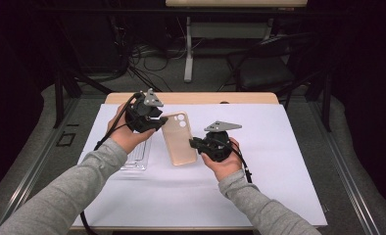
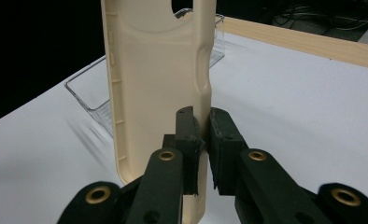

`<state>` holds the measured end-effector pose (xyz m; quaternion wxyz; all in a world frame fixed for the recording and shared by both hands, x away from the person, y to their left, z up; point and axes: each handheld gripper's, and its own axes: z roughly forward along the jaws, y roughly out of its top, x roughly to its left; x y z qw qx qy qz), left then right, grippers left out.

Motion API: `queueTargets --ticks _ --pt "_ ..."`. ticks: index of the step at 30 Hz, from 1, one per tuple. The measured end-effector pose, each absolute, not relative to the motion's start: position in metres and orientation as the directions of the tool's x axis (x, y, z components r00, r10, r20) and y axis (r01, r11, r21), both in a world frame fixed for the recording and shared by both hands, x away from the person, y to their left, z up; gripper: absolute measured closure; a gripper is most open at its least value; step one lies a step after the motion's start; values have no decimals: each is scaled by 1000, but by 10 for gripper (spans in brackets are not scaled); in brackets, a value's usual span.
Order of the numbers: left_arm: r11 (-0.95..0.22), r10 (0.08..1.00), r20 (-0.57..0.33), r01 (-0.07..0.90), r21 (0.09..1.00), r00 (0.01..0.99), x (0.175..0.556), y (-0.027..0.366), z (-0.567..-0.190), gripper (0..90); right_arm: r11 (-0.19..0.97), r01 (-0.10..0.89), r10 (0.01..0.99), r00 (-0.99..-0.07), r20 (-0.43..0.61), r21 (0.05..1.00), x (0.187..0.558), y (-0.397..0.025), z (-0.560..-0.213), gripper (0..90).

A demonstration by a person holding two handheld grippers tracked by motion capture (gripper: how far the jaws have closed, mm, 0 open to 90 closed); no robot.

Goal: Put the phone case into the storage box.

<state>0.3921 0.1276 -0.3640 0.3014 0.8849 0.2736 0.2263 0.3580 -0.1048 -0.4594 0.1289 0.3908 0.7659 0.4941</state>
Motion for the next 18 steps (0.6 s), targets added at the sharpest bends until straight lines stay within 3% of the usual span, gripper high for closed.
queueTargets --ticks 8,18 --pt "-664 624 232 350 660 746 392 128 -363 731 204 469 725 -662 189 859 357 -104 -459 835" --pt "-637 651 200 384 669 732 393 130 -363 680 197 468 728 -658 191 861 357 -104 -460 835"
